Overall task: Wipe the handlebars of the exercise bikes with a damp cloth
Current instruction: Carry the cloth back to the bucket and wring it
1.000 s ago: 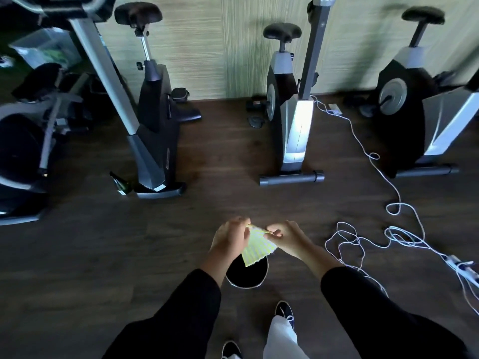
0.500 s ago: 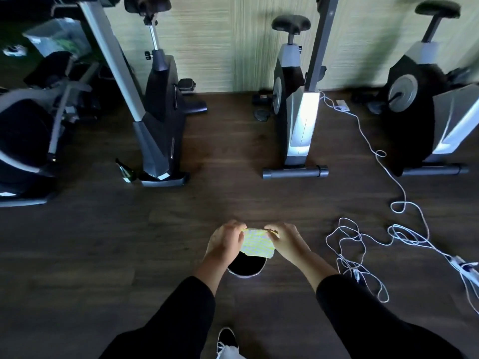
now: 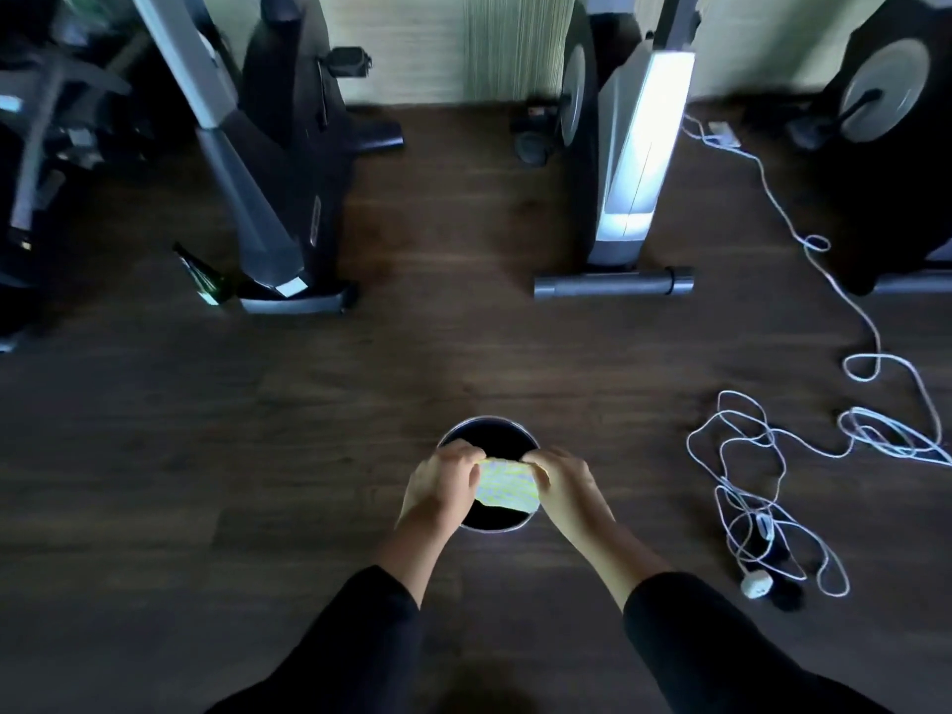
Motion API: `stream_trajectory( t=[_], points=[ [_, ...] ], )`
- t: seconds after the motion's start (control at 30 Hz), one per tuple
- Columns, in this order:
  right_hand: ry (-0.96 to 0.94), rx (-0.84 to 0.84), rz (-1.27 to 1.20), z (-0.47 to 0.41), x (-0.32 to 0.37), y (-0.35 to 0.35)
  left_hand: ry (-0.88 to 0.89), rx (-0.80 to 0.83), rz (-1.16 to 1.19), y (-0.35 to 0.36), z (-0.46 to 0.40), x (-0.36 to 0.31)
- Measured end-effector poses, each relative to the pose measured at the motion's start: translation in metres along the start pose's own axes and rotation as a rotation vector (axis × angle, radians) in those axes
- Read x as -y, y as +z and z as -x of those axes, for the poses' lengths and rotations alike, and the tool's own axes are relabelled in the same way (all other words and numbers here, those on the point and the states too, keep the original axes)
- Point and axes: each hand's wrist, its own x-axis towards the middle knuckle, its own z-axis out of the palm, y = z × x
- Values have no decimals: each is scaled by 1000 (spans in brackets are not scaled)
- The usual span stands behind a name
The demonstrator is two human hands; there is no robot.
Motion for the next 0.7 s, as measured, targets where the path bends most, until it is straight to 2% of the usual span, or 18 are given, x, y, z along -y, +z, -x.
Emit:
stream_trajectory(
  t=[0.2,0.4,0.57,0.7],
  points=[
    [-83,-33,-32,-28,-67,98,142,-71,-38,99,-19,79],
    [-145,107,69,-7,-134,175,238,47,-156,184,7,139],
    [-166,129,77,10,-163,203,204,110,-96,219,25,160],
    [-220,185,156,11,-173,208,268,139,-186,222,25,162]
  ],
)
